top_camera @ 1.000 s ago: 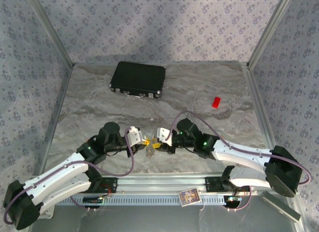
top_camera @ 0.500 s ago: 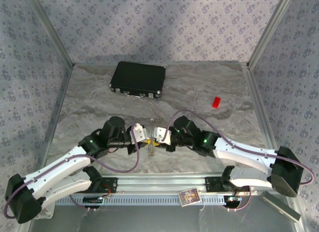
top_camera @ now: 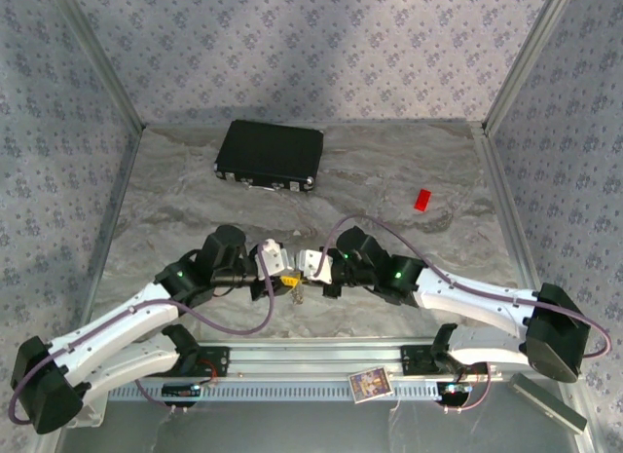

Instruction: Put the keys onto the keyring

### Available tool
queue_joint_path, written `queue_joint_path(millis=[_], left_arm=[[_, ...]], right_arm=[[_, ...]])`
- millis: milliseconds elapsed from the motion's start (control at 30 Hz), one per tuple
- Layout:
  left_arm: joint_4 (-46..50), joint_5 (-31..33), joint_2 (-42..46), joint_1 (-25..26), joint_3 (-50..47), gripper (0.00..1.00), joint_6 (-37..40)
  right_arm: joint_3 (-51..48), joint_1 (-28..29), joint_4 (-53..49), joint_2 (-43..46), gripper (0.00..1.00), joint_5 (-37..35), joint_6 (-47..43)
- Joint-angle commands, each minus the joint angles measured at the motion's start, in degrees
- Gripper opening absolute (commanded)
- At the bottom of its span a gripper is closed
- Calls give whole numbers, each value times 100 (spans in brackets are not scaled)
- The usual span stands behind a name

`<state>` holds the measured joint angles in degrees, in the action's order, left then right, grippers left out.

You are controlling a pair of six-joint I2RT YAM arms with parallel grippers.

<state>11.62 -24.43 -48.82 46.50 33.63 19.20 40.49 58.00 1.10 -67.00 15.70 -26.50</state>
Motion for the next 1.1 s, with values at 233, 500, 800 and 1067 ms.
queue_joint_path(millis=[233, 500, 800, 1067], left_arm=[[-2696, -313, 1045, -302, -1457, 42, -1064], [-3391, -565, 736, -305, -1829, 34, -1105], [-3422, -613, 619, -296, -1909, 25, -789], [-3355, -697, 432, -268, -1807, 18, -647]], right_arm=[[-654, -494, 1101, 280, 0, 884, 409], [-744, -674, 1339, 231, 0, 1291, 510], [-666, -716, 1258, 176, 0, 1578, 445], [-493, -756, 1067, 74, 0, 1850, 279]])
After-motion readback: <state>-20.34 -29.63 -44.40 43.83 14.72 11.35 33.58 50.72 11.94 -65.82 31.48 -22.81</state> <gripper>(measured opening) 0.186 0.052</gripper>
